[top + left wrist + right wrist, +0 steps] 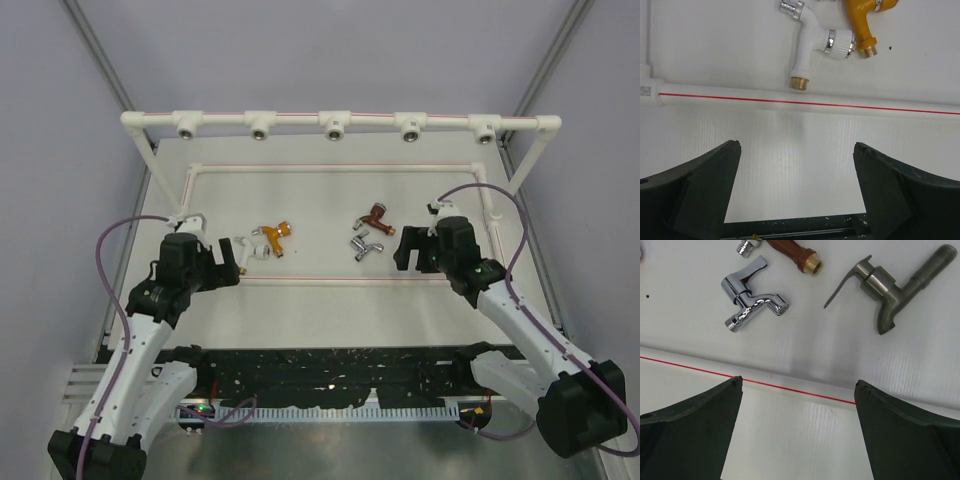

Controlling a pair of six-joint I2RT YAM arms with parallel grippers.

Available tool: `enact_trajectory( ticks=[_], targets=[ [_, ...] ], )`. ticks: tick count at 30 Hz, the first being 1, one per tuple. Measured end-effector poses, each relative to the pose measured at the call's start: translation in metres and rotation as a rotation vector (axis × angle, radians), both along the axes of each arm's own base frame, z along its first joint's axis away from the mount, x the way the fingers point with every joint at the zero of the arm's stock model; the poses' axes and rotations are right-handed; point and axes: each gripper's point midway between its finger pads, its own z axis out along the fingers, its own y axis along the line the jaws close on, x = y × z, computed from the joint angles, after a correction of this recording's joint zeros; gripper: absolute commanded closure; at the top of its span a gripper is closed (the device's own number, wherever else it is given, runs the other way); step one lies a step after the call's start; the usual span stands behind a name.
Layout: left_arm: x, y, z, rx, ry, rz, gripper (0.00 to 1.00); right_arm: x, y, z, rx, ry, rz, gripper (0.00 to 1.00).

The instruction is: Install the water faucets

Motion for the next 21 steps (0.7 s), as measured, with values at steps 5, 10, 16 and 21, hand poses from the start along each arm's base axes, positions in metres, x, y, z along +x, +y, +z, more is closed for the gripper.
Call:
enact_trajectory(
  ticks=[5, 10, 16, 21],
  targets=[
    [0.008, -0.010, -0.009, -0.010, 0.105, -0.032, 0.00, 0.021, 0.029, 0.008, -0.046, -0.030, 0.071, 0.06],
    [0.028, -0.018, -0.013, -0.004, 0.209, -0.050, 0.05, 0.024, 0.051, 0.011, -0.061, -0.069, 0.117, 0.06],
    [0.051, -0.021, -0.035, 0.041, 0.355, -0.067, 0.13, 0.015, 0.070, 0.016, -0.071, -0.114, 0.163, 0.07],
    [0.065, -0.021, -0.064, 0.081, 0.462, -0.067, 0.25, 0.005, 0.075, 0.018, -0.067, -0.143, 0.185, 0.07]
  ],
)
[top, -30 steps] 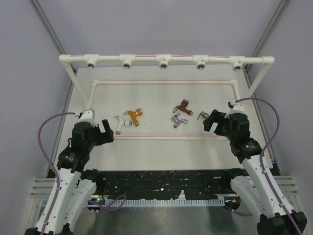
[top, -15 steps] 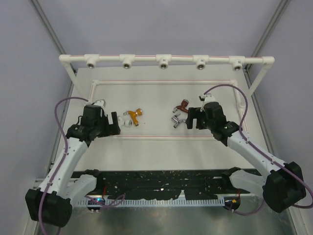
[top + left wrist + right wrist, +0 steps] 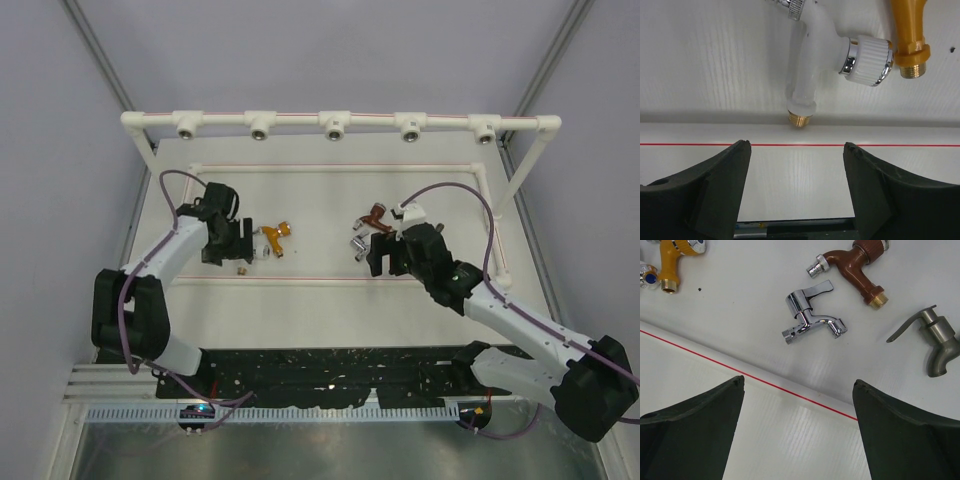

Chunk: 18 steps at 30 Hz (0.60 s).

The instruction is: Install the water faucets

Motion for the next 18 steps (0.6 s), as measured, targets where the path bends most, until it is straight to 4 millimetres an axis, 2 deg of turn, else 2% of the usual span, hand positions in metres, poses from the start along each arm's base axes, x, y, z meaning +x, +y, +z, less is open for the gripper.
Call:
enact_trajectory(
  ticks=[5, 8, 18],
  targets=[
    [0.015, 0.000, -0.027, 0.051, 0.078, -0.001, 0.35, -0.004, 0.000, 0.000, 0.014, -0.017, 0.006, 0.08],
    [0.023, 0.000, -0.040, 0.079, 0.091, -0.004, 0.36, -0.006, -0.001, 0.000, 0.018, -0.023, 0.006, 0.08],
    [0.031, -0.004, -0.058, 0.091, 0.109, -0.015, 0.39, -0.009, -0.004, -0.001, 0.027, -0.037, 0.005, 0.08]
  ],
)
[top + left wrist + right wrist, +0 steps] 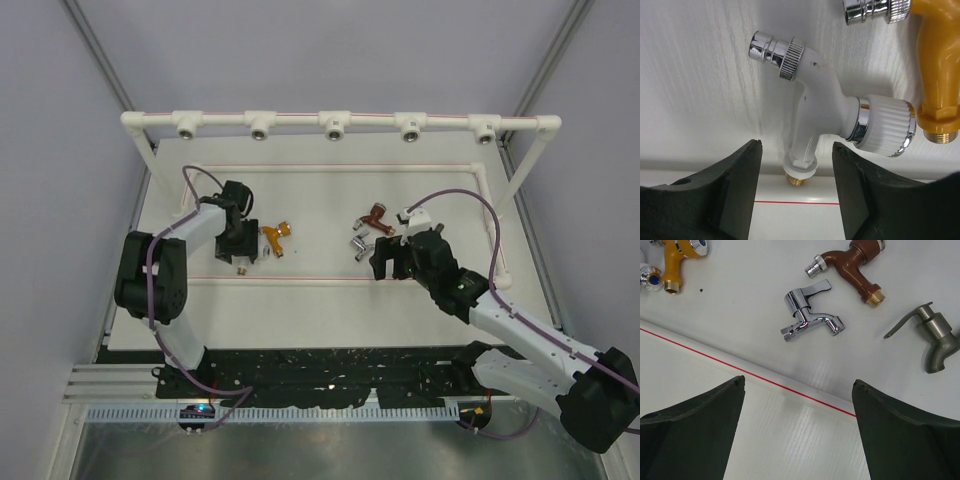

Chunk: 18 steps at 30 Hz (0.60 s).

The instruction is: Install the water faucets

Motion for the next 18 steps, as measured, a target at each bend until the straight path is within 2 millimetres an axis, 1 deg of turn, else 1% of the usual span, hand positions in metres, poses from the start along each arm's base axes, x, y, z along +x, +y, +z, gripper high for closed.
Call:
enact_trajectory(
  ticks=[5, 8, 11, 14, 18],
  targets=[
    [0.012, -0.004, 0.005, 0.000, 0.000, -0.005, 0.44, -0.001, -0.001, 0.008, 0.016, -0.022, -0.002, 0.08],
    [0.017, -0.008, 0.008, -0.003, 0.001, -0.014, 0.45, -0.001, -0.002, 0.015, 0.032, -0.042, -0.007, 0.08],
    [0.012, -0.010, 0.008, -0.015, 0.024, -0.020, 0.47, -0.003, -0.004, 0.023, 0.054, -0.064, -0.016, 0.09],
    [0.006, -0.014, 0.008, -0.033, 0.049, -0.029, 0.47, -0.005, -0.007, 0.029, 0.073, -0.083, -0.027, 0.09],
    [0.002, -0.024, 0.008, -0.052, 0.059, -0.046, 0.48, -0.008, -0.010, 0.030, 0.080, -0.090, -0.035, 0.09]
  ],
)
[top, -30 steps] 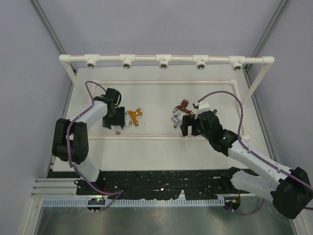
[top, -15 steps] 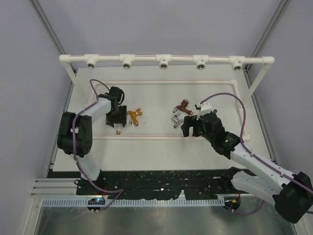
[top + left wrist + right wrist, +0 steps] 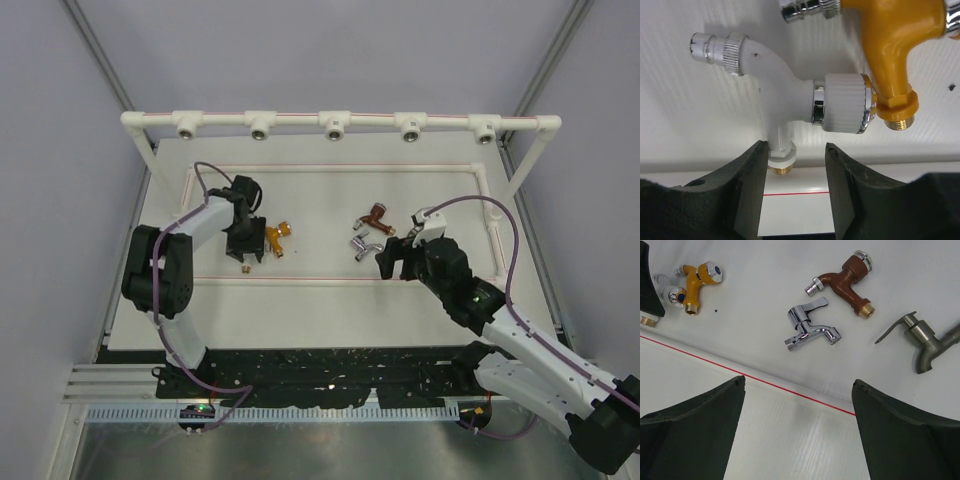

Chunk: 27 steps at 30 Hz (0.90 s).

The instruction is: Install the water faucets

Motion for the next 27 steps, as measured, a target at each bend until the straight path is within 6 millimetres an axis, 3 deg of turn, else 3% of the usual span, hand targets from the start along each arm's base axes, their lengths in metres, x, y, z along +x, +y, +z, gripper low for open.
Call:
enact_trajectory(
  ticks=[7, 8, 11, 13, 21, 23, 27],
  targets=[
    [-0.012, -0.024, -0.016, 0.002, 0.053, -0.046, 0.51, -0.006, -0.007, -0.002, 0.000, -0.001, -0.016, 0.09],
    [-0.014, -0.025, -0.019, 0.008, 0.061, -0.051, 0.56, -0.007, -0.008, -0.002, 0.001, -0.001, -0.018, 0.09],
    [-0.014, -0.026, -0.019, 0.019, 0.053, -0.050, 0.86, -0.008, -0.010, -0.003, 0.004, -0.005, -0.025, 0.09],
    [-0.014, -0.026, -0.019, 0.017, 0.053, -0.039, 1.00, -0.009, -0.011, -0.005, 0.003, -0.001, -0.029, 0.09],
    [-0.023, -0.022, -0.011, 0.004, -0.002, -0.043, 1.00, -0.009, -0.006, -0.001, 0.005, -0.017, 0.011, 0.12],
    [-0.025, -0.022, 0.002, -0.014, -0.036, -0.061, 1.00, -0.011, -0.001, 0.004, 0.009, -0.040, 0.050, 0.11],
    [-0.029, -0.031, 0.047, -0.101, -0.148, -0.121, 1.00, -0.016, 0.019, 0.022, 0.014, -0.141, 0.205, 0.02]
  ],
)
